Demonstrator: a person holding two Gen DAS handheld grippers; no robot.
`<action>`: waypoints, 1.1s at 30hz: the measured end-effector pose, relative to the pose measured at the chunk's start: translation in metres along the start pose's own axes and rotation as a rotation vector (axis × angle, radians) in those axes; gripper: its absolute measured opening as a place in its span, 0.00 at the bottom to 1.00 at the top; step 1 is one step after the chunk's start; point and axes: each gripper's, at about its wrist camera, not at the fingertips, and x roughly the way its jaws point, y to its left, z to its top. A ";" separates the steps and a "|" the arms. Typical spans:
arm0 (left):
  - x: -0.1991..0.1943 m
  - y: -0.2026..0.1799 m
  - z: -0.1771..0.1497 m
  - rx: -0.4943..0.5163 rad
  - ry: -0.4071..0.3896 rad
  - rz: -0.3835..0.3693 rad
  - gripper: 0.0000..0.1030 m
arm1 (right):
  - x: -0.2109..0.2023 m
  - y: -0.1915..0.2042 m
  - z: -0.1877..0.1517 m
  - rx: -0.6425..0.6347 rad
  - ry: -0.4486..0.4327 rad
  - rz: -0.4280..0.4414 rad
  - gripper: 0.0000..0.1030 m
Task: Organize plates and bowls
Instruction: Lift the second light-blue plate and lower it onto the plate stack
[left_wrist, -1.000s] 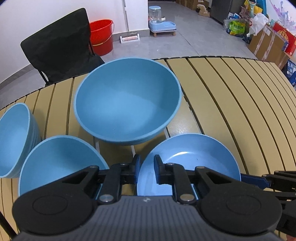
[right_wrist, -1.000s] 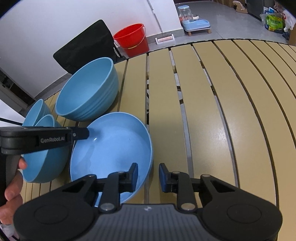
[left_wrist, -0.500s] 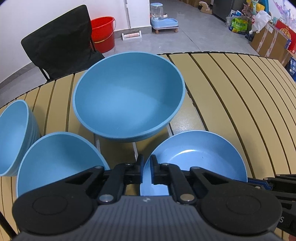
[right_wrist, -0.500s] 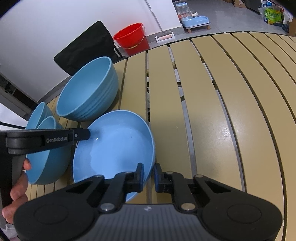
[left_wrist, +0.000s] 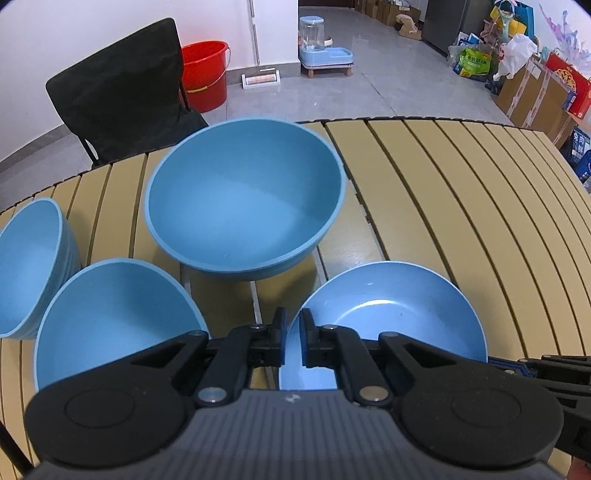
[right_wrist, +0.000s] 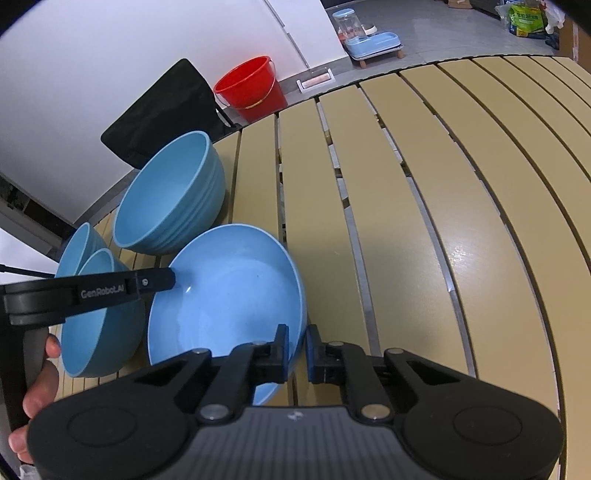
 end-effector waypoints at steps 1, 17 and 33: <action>-0.003 -0.001 0.000 0.001 -0.003 0.001 0.07 | -0.003 0.000 -0.001 0.001 -0.004 0.001 0.08; -0.058 -0.023 -0.013 0.011 -0.067 -0.002 0.07 | -0.052 -0.001 -0.014 0.028 -0.060 0.012 0.07; -0.113 -0.029 -0.042 -0.006 -0.112 0.003 0.07 | -0.099 0.009 -0.040 0.015 -0.100 0.029 0.06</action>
